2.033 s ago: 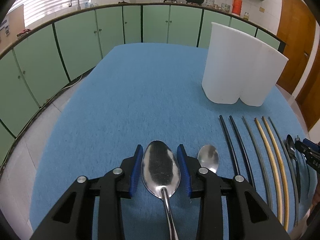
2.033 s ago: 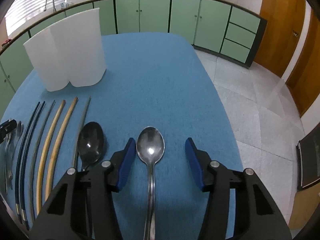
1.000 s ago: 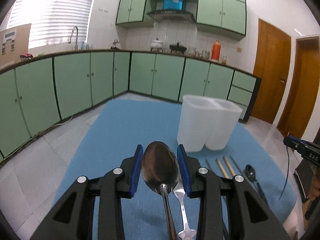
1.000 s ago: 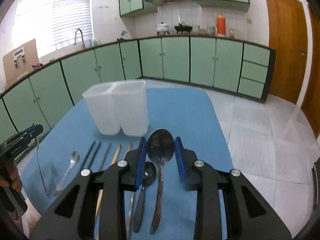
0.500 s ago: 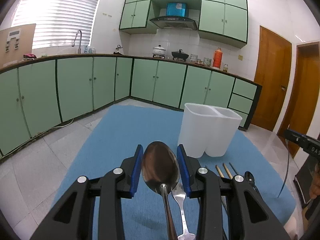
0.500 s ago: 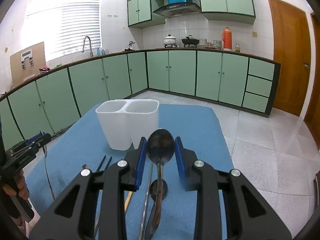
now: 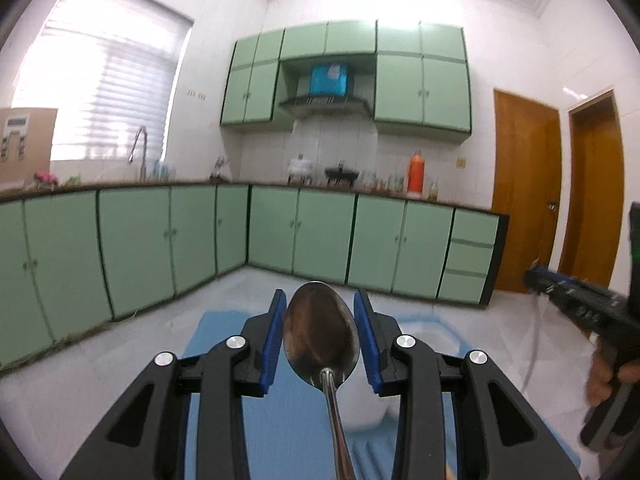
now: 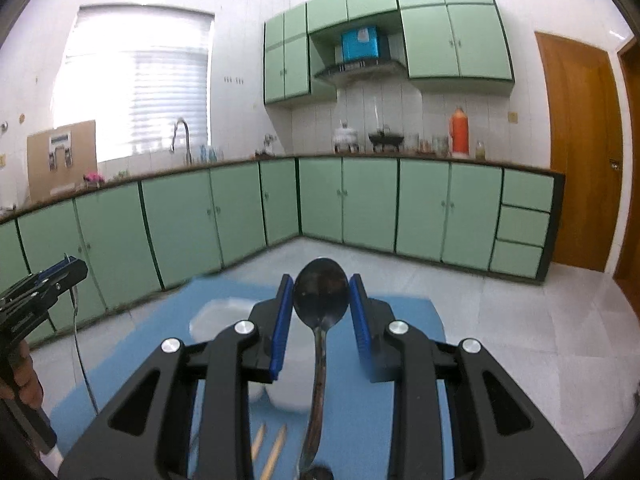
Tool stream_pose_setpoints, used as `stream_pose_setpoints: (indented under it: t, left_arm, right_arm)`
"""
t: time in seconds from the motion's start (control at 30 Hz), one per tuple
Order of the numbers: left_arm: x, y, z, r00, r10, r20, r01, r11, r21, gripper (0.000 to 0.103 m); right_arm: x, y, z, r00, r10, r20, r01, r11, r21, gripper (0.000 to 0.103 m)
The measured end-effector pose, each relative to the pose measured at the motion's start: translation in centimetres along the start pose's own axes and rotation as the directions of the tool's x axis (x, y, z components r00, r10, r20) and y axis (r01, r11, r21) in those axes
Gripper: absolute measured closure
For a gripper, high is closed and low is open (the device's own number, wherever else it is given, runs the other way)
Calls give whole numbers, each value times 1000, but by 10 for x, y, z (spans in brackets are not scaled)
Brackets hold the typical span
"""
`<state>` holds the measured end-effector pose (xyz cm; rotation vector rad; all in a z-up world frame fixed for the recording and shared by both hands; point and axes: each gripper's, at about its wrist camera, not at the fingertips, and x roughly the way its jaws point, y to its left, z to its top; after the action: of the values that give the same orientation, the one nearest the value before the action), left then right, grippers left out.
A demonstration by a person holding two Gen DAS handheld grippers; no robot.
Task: Organize utensils
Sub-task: 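Lower both spoons into the white holder and open both tools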
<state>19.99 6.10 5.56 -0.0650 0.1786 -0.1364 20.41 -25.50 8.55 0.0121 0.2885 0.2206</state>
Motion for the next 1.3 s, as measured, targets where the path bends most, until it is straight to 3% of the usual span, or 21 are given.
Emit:
stream_pose_setpoints:
  t: [0.17,0.33,0.53,0.83,1.23,1.3]
  left_arm:
    - [45,-21,26,996,-16,85,14,1000,26,69]
    - [101,-33,26,992,-8,126,6,1000,16,69]
    - [142,-45,1,996,-23,91,20,999,37,69]
    - [157,-49,-31,999,-47,6,46,996,78,68]
    - [152,-42,-53,998,-48,-52,51,997,62,66]
    - [150,-41,-55,997,-49,-56,52,997,56,64]
  right_arm:
    - [49,-3,19,998,14,61,-15,1000,22,76]
    - [90,-6,22,997,24,80,-26,999,34,76]
    - [121,-3,6,999,15,39,-16,1000,12,76]
    - [128,1,-31,998,54,-35,-54,999,6,76]
    - [120,4,-51,996,66,-66,-66,998,8,75]
    - [117,4,-51,996,68,-62,-68,998,7,71]
